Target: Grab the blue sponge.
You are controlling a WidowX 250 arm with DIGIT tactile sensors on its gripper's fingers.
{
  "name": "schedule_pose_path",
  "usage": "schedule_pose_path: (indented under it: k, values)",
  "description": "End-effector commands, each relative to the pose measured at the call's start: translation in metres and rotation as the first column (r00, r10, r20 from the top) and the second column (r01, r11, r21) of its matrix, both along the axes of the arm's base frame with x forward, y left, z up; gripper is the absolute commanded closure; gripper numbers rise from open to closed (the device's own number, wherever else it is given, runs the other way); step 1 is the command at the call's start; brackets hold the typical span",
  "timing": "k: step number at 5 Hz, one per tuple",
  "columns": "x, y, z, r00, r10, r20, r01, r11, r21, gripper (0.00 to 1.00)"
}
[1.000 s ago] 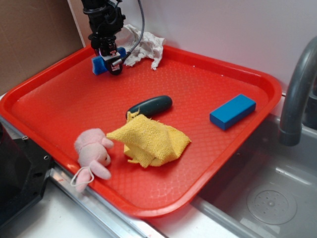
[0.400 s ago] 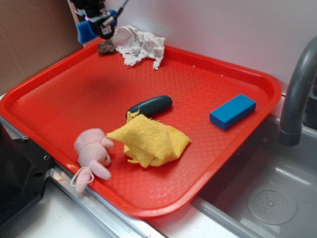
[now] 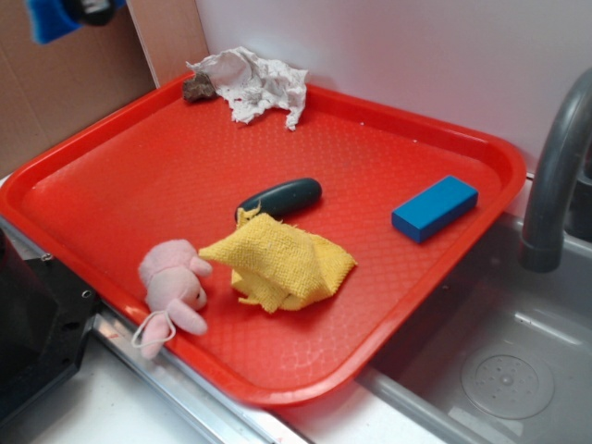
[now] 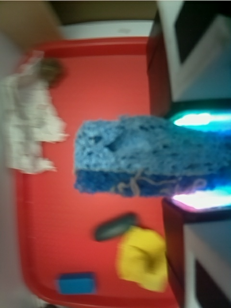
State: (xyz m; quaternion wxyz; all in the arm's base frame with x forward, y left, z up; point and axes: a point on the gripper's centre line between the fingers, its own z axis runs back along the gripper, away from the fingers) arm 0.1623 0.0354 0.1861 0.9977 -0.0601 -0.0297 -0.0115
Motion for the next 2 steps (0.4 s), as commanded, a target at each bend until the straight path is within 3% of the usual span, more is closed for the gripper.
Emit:
schedule_pose_path:
  k: [1,2]
  values:
    - [-0.0439,-0.0162,0.0386,0.997,0.064,-0.032,-0.064,0.998,-0.014,1.0]
    - [-0.0502,-0.0156,0.0356,0.996,0.085,-0.025,-0.085,0.996,0.017,1.0]
